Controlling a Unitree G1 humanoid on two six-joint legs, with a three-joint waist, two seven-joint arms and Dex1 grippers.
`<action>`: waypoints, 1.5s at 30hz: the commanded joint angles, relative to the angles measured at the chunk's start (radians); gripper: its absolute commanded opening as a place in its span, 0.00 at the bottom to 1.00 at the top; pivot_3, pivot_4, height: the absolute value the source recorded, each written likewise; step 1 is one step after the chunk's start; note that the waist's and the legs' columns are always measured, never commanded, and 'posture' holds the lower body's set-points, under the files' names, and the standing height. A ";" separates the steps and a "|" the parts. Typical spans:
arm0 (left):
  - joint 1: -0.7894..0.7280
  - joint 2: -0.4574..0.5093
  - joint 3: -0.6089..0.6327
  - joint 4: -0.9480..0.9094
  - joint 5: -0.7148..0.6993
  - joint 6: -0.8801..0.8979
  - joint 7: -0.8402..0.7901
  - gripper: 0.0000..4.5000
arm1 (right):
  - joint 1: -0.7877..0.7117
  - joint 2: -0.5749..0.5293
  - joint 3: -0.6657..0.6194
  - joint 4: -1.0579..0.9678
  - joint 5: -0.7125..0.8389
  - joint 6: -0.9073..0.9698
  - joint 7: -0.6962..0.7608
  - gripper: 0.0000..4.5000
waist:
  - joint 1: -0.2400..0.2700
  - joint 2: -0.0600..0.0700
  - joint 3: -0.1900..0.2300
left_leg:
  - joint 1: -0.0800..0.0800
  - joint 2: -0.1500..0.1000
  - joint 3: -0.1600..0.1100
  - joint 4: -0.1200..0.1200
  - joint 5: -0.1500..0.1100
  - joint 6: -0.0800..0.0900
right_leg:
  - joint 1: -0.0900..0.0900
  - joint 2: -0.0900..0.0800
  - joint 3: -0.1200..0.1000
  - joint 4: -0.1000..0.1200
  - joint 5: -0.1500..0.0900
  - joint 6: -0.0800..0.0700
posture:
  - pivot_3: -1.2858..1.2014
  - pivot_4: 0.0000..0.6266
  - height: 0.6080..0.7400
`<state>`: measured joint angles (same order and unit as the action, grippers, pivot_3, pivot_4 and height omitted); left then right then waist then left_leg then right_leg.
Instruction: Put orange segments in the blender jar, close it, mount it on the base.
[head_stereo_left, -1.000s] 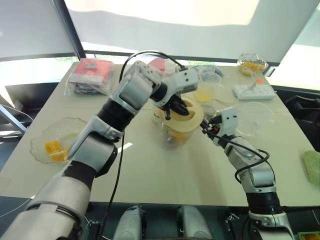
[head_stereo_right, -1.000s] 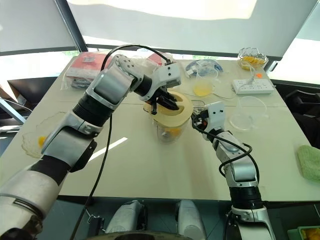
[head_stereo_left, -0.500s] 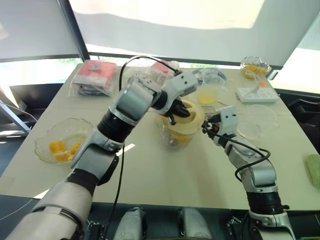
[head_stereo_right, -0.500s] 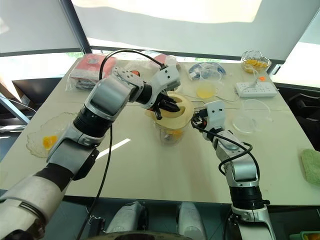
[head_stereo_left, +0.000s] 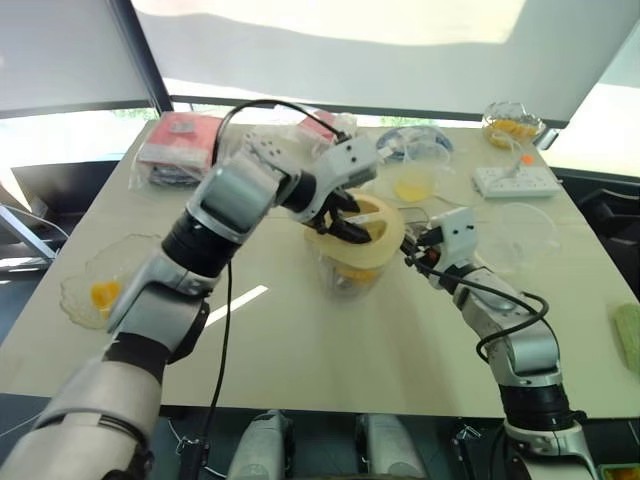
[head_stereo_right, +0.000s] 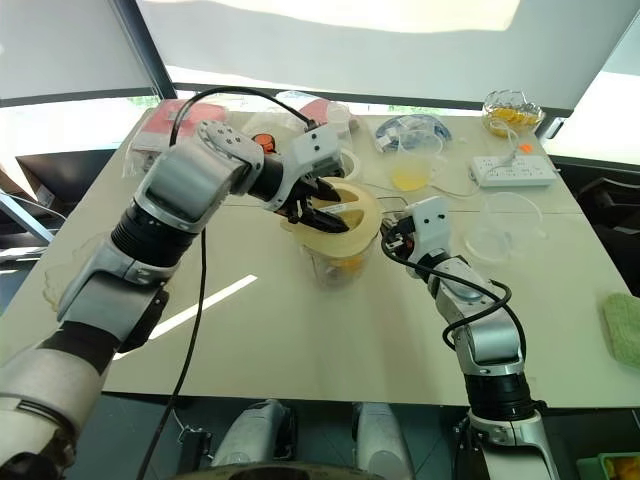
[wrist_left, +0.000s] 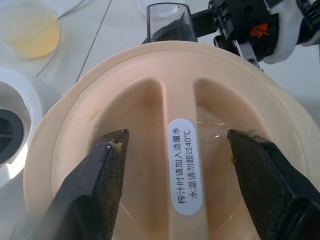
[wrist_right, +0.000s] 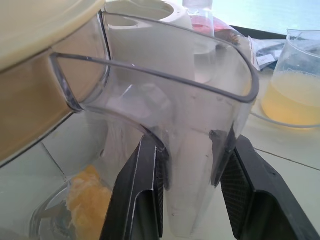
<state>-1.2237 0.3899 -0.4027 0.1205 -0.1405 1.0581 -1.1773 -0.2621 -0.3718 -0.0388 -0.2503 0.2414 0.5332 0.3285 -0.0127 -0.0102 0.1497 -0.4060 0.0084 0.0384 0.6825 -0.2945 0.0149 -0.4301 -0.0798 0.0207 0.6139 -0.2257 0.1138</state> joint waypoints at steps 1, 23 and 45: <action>-0.117 0.030 0.120 -0.012 -0.058 -0.034 0.000 0.73 | 0.010 -0.019 -0.007 -0.019 -0.012 -0.011 0.013 0.22 | 0.000 -0.001 0.004 | -0.002 0.000 0.000 0.000 0.000 0.000 | -0.002 0.000 0.000 0.000 0.002 0.003 | 0.52 0.24 1.00; 0.603 0.298 0.476 -0.408 -0.220 -0.327 0.205 0.73 | -0.546 -0.347 -0.444 -0.121 0.286 0.629 -0.044 0.22 | 0.000 0.004 0.027 | -0.004 0.001 0.000 -0.001 0.001 -0.003 | -0.006 -0.001 -0.002 0.003 0.002 0.003 | 0.52 0.24 1.00; 0.828 0.289 0.577 -0.596 -0.241 -0.293 0.544 0.73 | -1.028 -0.093 -0.118 0.690 0.123 0.231 0.061 0.22 | -0.002 0.004 0.028 | -0.005 0.001 0.004 -0.002 0.002 -0.003 | -0.006 -0.001 -0.001 0.002 0.005 0.003 | 0.52 0.24 1.00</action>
<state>-0.3937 0.6708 0.1380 -0.4373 -0.3882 0.7910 -0.6526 -1.2264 -0.4524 -0.1340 0.4561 0.3637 0.8181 0.3662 -0.0148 -0.0058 0.1774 -0.4107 0.0094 0.0424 0.6803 -0.2926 0.0115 -0.4364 -0.0810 0.0194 0.6153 -0.2211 0.1166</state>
